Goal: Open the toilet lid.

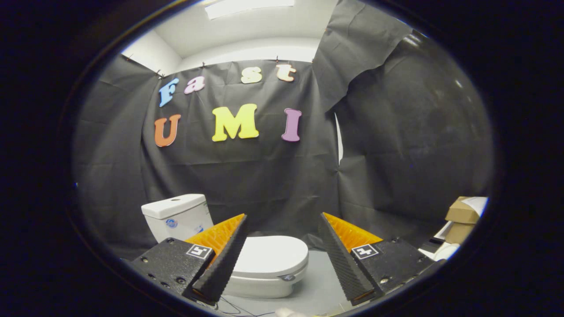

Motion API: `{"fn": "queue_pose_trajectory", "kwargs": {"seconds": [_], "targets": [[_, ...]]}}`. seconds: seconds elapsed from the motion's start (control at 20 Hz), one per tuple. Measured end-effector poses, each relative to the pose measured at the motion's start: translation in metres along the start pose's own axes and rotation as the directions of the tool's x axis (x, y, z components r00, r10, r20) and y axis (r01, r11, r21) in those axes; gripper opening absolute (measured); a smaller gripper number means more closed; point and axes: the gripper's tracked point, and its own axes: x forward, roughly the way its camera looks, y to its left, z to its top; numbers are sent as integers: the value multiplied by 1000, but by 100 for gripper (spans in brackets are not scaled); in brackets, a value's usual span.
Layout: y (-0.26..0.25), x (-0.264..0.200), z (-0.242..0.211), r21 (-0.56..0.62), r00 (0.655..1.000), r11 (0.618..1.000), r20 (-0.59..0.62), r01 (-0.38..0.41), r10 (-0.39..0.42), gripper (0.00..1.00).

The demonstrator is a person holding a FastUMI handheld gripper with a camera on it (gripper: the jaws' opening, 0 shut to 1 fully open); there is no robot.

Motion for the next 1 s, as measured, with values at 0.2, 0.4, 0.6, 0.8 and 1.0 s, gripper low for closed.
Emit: {"fn": "queue_pose_trajectory", "kwargs": {"seconds": [0.2, 0.4, 0.6, 0.8, 1.0], "targets": [[16, 40, -3, -10, 1000, 1000, -14, -16, 16, 100], [26, 82, -14, 32, 998, 998, -29, -58, 59, 100], [3, 136, -50, 118, 995, 992, -90, -33, 44, 100], [-24, 179, -111, 234, 983, 972, -175, -4, 46, 99], [-46, 194, -191, 320, 944, 947, -320, 29, 80, 99]]}}
